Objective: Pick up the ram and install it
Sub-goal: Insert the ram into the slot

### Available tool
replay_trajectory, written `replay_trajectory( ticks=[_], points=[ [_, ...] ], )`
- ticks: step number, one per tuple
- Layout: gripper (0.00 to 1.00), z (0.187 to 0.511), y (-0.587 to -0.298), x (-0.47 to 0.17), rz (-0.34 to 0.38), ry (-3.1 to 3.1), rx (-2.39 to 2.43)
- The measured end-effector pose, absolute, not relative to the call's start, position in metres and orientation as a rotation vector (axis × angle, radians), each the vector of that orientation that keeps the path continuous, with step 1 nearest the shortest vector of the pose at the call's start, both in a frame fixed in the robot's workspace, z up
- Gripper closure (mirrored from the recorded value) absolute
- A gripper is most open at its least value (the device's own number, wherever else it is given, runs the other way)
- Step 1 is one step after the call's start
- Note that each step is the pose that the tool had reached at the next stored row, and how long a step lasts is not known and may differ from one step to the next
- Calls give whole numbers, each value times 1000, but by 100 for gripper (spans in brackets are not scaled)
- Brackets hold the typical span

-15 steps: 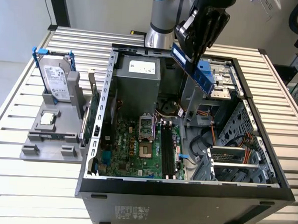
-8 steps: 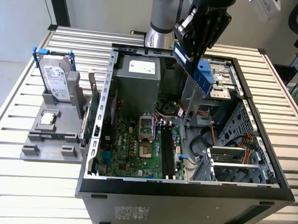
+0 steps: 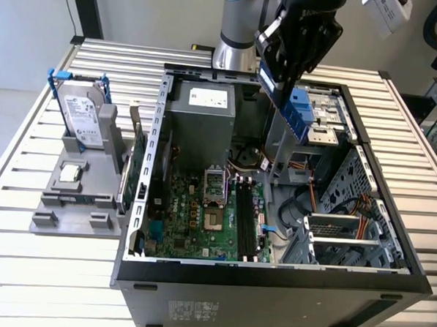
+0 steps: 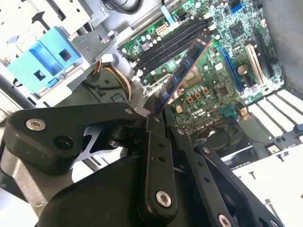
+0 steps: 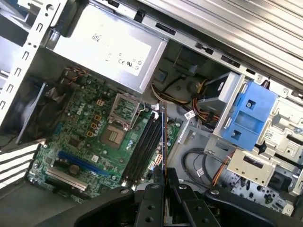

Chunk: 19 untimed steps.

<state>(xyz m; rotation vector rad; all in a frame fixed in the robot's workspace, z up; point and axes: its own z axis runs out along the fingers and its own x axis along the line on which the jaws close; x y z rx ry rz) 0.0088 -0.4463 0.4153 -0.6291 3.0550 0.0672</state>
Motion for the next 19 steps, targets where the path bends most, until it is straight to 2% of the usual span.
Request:
replay_trajectory(
  ticks=[19],
  points=[
    [100, 415, -446, 9, 63, 3102, -274]
  ],
)
